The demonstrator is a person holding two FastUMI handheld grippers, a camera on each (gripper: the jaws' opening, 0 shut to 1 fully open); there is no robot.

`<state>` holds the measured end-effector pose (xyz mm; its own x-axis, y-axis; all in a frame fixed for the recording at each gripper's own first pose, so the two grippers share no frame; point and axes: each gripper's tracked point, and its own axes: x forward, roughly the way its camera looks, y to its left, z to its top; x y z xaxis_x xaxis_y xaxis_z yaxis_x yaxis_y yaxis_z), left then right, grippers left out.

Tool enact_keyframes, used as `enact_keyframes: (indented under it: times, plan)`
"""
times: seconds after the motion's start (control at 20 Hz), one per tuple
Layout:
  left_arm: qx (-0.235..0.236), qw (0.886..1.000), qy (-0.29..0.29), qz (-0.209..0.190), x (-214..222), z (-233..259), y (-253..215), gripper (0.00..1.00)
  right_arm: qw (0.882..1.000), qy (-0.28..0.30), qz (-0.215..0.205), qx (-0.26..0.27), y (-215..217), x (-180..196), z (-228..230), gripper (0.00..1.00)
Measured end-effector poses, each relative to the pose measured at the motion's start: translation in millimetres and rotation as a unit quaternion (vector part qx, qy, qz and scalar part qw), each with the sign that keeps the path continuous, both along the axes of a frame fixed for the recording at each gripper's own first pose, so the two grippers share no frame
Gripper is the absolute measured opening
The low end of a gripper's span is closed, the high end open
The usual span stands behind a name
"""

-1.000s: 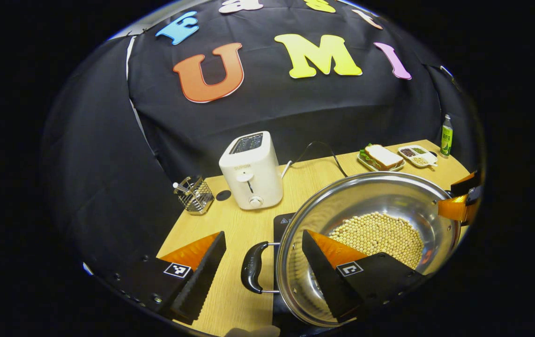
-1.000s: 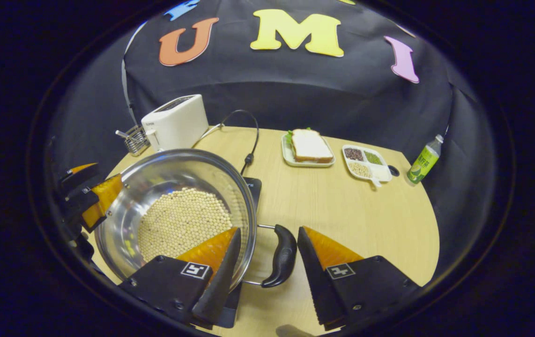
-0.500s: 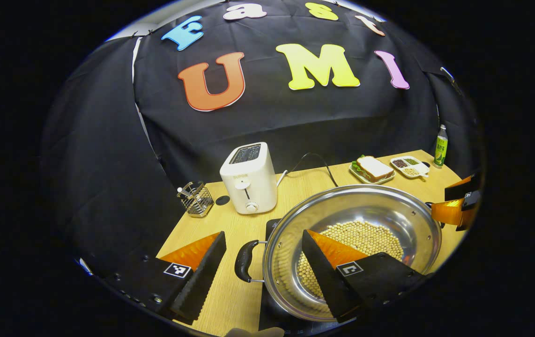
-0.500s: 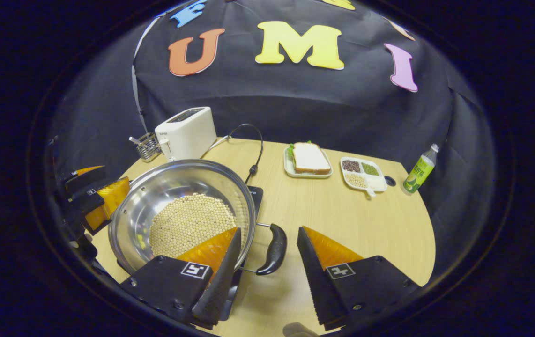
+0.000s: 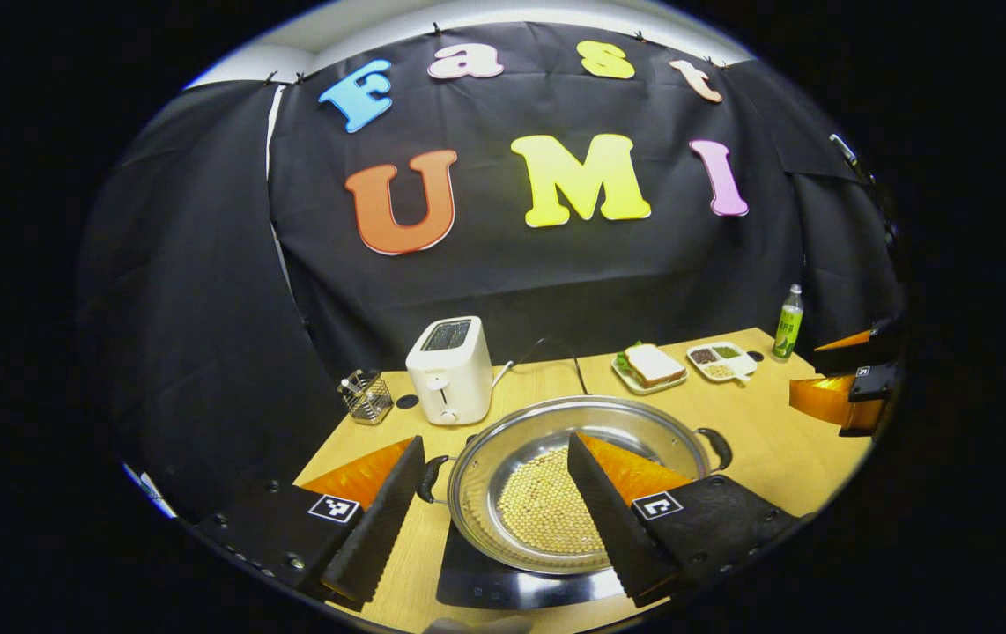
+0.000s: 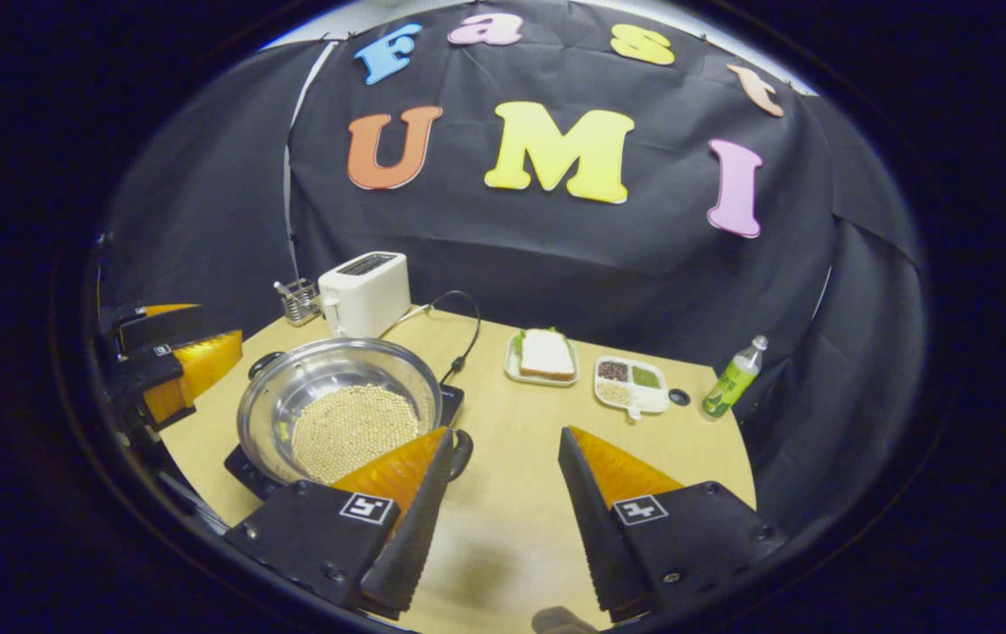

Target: First push the handle of the pot to place it horizontally, then grasp the pot with both hands and set it on the induction cooktop.

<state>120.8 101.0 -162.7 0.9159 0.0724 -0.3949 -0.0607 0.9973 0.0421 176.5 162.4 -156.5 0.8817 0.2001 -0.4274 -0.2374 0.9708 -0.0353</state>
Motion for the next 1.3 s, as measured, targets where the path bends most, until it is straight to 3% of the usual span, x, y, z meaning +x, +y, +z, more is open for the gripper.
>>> enact_keyframes:
  times: [0.25, 0.35, 0.4, 0.8, 1.3]
  plan:
    - [0.016, 0.999, -0.045, 0.015, -47, 70, -37, 0.96, 0.998, -0.061, -0.005, 0.009, -67, -44, 61, 0.8]
    - [0.014, 0.998, -0.06, 0.013, -64, 97, -61, 0.96, 0.996, -0.086, -0.013, 0.022, -100, -62, 86, 0.9]
    - [0.014, 0.997, -0.068, 0.013, -73, 111, -70, 0.96, 0.995, -0.098, -0.02, 0.029, -115, -71, 100, 1.0]
    - [-0.022, 0.989, -0.148, 0.009, -119, 205, -159, 0.96, 0.976, -0.185, -0.065, 0.094, -234, -133, 181, 1.0]
    - [-0.041, 0.983, -0.181, -0.009, -119, 243, -220, 0.96, 0.967, -0.213, -0.106, 0.095, -305, -164, 186, 1.0]
